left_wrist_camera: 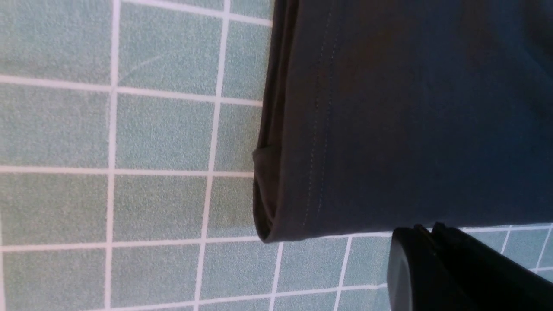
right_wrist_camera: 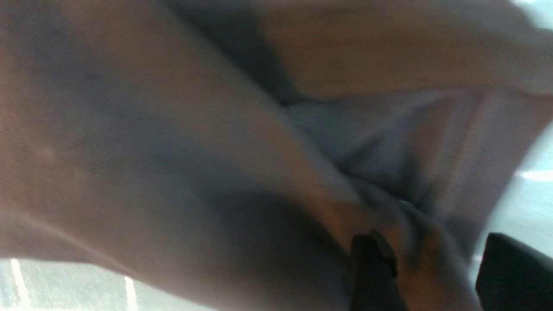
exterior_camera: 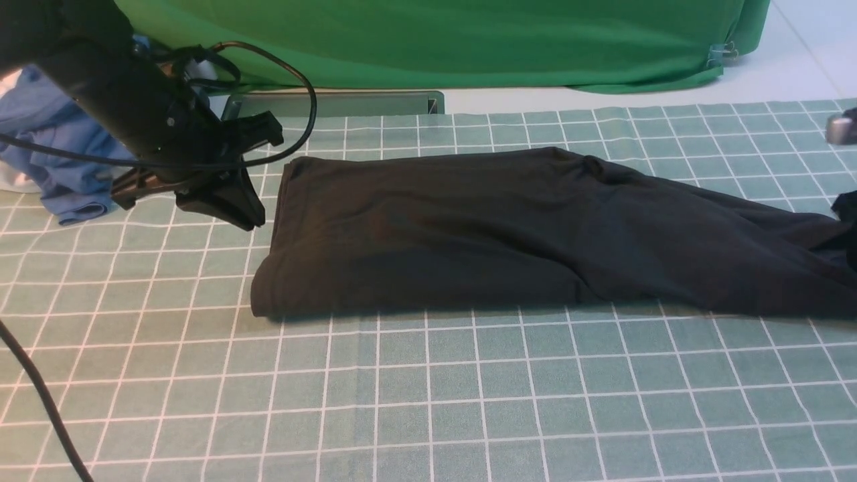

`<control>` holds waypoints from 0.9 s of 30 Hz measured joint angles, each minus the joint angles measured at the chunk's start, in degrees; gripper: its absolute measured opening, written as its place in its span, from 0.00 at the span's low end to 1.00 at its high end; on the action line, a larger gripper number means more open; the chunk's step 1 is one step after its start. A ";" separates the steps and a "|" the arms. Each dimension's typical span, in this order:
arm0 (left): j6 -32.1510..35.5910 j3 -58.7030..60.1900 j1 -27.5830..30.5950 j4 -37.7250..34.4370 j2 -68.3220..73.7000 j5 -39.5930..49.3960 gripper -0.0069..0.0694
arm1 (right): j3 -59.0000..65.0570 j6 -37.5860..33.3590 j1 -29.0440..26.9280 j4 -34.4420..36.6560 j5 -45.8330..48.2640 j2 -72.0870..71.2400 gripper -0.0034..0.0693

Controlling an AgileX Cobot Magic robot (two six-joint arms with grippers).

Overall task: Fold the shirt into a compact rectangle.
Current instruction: 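Pull the folded dark garment lengthwise by its ends to straighten it flat on the table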

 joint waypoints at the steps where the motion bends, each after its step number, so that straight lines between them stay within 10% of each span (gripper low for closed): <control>1: 0.00 0.00 0.00 0.00 0.00 -0.05 0.11 | 0.00 -0.16 0.70 0.00 -0.06 0.92 0.54; 9: 0.25 0.00 0.00 0.00 0.00 -0.18 0.11 | -0.12 -1.42 2.69 -2.77 -0.20 3.47 0.51; 16: 0.26 0.00 0.00 0.00 0.07 -0.45 0.11 | -0.56 -2.37 2.69 -3.55 0.24 3.47 0.13; 27: 0.31 0.00 0.00 0.06 0.07 -0.45 0.11 | -6.47 -2.13 2.69 -9.13 -0.27 1.52 0.11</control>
